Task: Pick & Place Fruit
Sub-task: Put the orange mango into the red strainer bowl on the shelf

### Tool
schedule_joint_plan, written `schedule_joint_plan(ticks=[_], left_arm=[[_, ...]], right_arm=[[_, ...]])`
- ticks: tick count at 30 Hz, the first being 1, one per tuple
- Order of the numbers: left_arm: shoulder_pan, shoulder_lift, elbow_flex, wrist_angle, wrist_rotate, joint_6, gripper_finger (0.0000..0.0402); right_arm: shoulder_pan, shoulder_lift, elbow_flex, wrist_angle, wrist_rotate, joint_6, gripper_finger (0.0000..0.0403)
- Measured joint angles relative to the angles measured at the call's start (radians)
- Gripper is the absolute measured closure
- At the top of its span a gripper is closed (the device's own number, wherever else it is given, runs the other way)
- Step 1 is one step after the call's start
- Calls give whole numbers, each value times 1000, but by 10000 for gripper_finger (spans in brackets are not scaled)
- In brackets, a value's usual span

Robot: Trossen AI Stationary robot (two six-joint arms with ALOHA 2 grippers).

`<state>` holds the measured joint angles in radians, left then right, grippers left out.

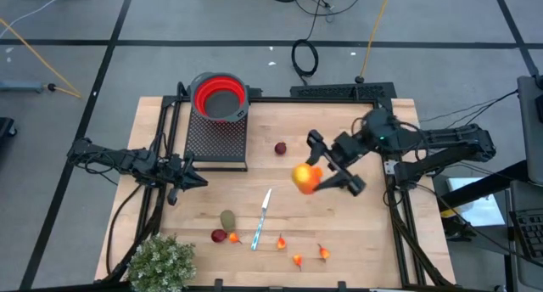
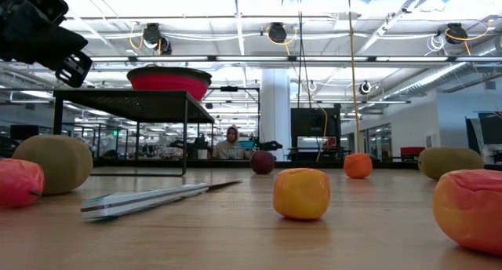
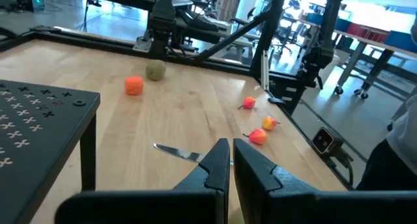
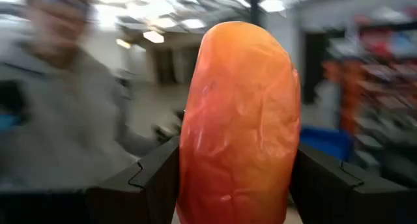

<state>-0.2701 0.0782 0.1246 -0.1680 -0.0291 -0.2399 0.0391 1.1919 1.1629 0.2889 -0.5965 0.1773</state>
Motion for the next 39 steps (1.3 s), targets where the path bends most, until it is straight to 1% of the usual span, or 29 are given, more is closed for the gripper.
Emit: schedule_joint_plan(ticks=[7,12,18,22,27,33,36,39], left_arm=[[0,0,0,0,0,10,382],[0,0,0,0,0,9,382],[0,0,0,0,0,9,382],[0,0,0,1,0,9,382],[0,0,0,1,1,8,382],[0,0,0,1,1,7,382],[0,0,0,4,1,7,382],[0,0,0,8,1,7,382]], right_arm=[[0,0,0,-247,289,-42,171],[0,0,0,-371,555,-83,173],[0,10,0,-451,905,-184,173],[0,44,1,-449,1085,-330,173],[0,117,1,-435,1245,-569,175],[0,215,1,-414,1397,-836,169],[-1,259,1,-382,1451,-935,175],[-1,285,1,-349,1458,-1003,175]])
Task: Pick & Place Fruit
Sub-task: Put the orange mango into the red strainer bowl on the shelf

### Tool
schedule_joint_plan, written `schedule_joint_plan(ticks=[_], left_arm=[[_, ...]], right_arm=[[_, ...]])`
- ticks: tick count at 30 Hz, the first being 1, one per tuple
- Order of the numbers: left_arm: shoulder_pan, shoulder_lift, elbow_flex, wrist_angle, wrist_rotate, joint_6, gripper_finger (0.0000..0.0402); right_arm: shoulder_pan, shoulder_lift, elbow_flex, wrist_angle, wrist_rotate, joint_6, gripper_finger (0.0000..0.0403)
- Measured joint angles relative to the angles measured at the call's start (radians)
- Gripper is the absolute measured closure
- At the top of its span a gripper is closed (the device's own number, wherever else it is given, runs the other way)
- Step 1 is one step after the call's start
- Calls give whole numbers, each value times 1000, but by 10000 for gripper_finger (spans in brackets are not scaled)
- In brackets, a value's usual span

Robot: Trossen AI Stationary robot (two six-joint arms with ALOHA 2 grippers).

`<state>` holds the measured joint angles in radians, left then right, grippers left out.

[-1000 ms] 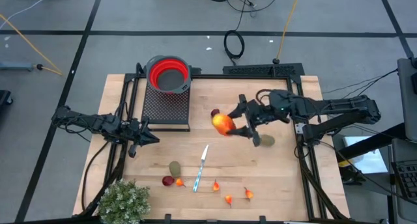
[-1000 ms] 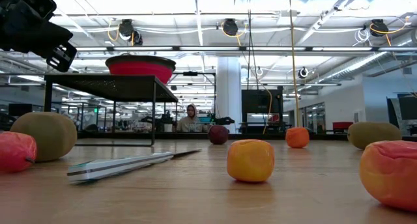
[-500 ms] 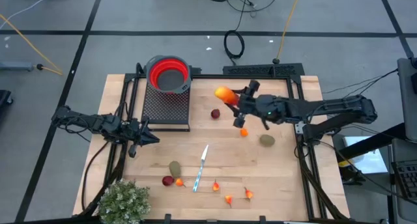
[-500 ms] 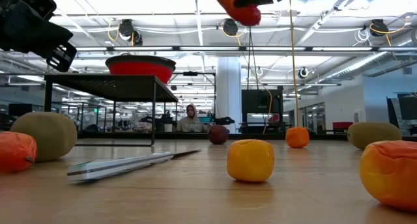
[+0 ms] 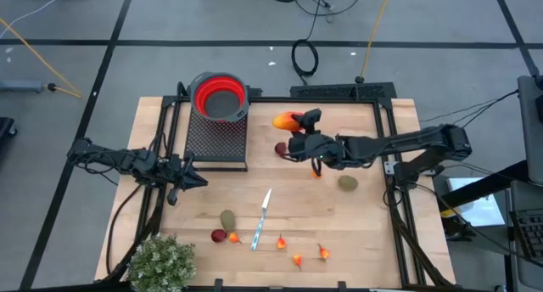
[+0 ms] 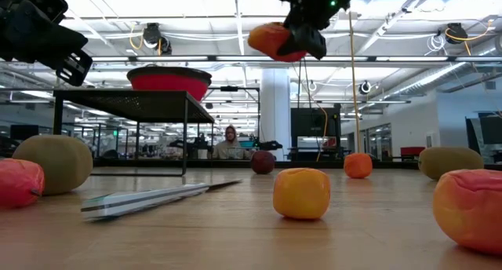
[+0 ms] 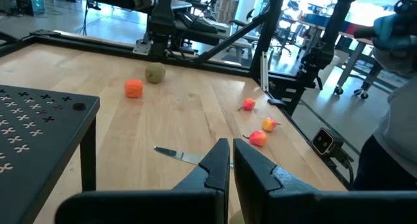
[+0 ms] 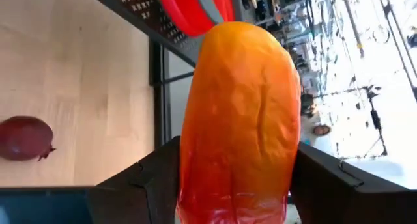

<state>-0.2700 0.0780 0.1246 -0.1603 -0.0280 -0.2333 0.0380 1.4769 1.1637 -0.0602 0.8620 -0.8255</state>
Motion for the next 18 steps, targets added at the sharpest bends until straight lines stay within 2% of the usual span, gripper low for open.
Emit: schedule_joint_plan(ticks=[11,14,18], left_arm=[[0,0,0,0,0,-2,382],[0,0,0,0,0,-3,382],[0,0,0,0,0,-7,382]], right_arm=[[-7,26,0,132,-6,-13,173],[-27,18,0,174,-124,78,170],[-76,16,21,176,-363,272,172]])
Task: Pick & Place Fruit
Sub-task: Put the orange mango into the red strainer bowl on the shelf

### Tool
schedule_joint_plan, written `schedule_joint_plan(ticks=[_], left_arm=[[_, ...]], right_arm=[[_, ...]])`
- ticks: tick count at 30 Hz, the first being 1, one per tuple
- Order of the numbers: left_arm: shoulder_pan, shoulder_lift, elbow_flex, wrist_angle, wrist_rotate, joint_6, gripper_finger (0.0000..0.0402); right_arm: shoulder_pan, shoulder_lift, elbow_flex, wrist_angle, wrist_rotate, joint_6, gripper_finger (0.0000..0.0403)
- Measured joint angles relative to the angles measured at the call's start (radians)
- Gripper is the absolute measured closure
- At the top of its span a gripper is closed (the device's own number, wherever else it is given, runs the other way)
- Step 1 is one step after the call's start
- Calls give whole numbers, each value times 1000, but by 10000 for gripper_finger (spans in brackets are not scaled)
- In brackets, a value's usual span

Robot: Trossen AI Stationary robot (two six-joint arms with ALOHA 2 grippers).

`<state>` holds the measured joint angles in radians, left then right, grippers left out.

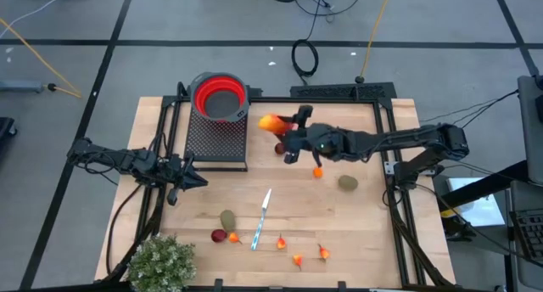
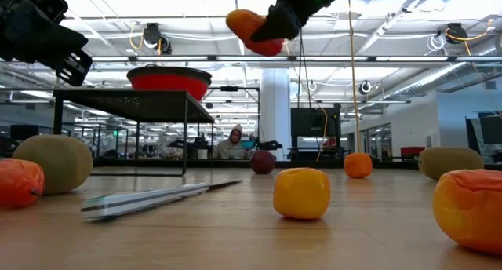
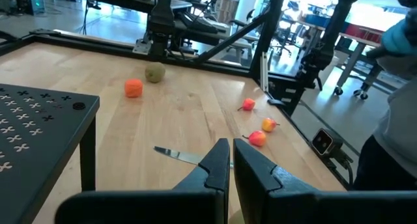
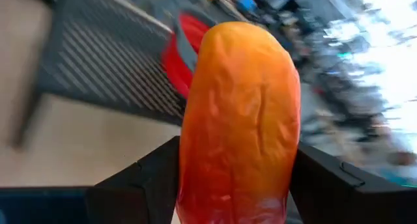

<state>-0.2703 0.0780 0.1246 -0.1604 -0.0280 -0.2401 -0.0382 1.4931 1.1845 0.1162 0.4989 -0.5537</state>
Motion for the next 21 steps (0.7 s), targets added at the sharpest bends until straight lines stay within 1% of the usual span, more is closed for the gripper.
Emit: schedule_joint_plan(ticks=[3,8,11,13,17,21], left_arm=[[0,0,0,0,0,-4,382],[0,0,0,0,0,-1,382],[0,0,0,0,0,0,382],[0,0,0,0,0,1,382],[0,0,0,0,0,14,382],[0,0,0,0,0,50,382]], right_arm=[[-45,-3,30,8,-185,133,172],[-120,-3,90,3,-454,334,172],[-168,-3,134,8,-596,463,174],[-197,-3,157,8,-672,546,174],[-246,-3,199,10,-737,689,172],[-275,-3,220,78,-739,737,175]])
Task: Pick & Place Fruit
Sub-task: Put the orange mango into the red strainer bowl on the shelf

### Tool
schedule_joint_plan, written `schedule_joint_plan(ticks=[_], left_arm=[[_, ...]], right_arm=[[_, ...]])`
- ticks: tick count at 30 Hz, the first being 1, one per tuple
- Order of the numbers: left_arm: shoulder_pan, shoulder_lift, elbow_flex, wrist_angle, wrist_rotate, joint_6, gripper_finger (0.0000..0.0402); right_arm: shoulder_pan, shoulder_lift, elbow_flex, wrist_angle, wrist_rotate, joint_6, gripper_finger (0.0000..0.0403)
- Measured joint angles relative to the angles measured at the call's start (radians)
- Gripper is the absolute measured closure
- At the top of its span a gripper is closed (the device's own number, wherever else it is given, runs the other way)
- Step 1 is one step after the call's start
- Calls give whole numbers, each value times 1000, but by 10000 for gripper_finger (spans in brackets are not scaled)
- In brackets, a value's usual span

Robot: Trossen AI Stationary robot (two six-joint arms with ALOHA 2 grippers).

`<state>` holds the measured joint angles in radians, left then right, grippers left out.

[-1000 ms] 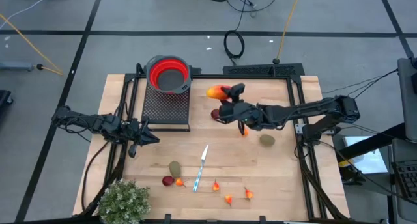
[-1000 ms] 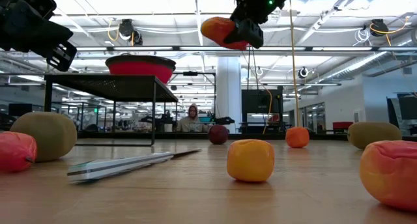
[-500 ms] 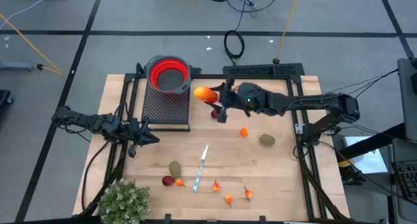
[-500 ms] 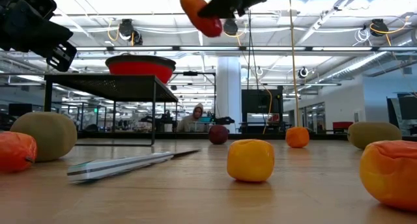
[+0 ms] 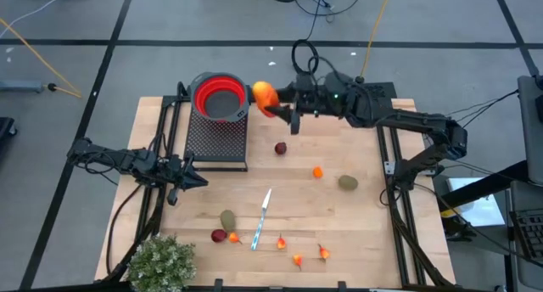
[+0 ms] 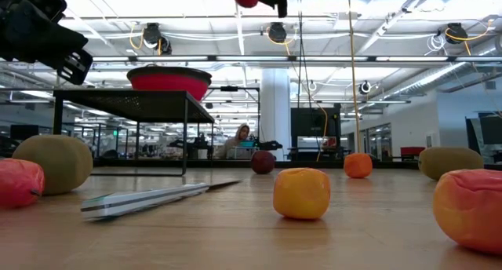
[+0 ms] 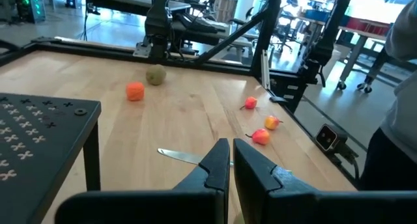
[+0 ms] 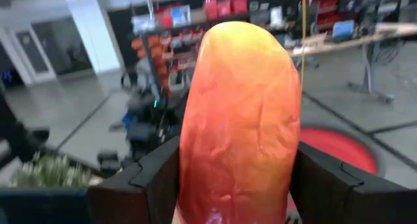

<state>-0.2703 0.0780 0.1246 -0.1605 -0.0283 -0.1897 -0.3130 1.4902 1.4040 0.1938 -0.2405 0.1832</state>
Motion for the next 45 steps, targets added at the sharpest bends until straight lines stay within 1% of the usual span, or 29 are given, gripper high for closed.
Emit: schedule_joint_plan(ticks=[3,6,8,12,14,19,24,28,32,36,39,43,45], left_arm=[[0,0,0,0,0,5,382],[0,0,0,0,0,5,382],[0,0,0,0,0,5,382],[0,0,0,0,0,4,382],[0,0,0,0,0,4,382],[0,0,0,0,0,4,382],[0,0,0,0,0,4,382],[0,0,0,0,0,4,382],[0,0,0,22,0,-3,382],[0,0,0,179,-18,-22,382],[0,0,0,372,-72,-13,382],[0,0,0,632,-153,40,382],[0,0,1,730,-169,67,382]], right_arm=[[-13,1,12,63,0,24,175],[-16,30,35,132,0,44,173],[-16,48,56,132,0,42,173],[-16,113,145,151,-3,40,175],[-20,147,187,132,-11,41,174],[-26,256,331,88,-76,41,174],[-40,350,457,2,-83,36,174],[-62,404,504,-48,-79,25,171],[-80,424,505,-55,-82,41,174],[-82,429,505,-57,-81,41,173],[-84,429,505,-52,-81,40,173],[-85,429,505,-52,-80,25,175],[-85,429,505,-52,-80,11,174]])
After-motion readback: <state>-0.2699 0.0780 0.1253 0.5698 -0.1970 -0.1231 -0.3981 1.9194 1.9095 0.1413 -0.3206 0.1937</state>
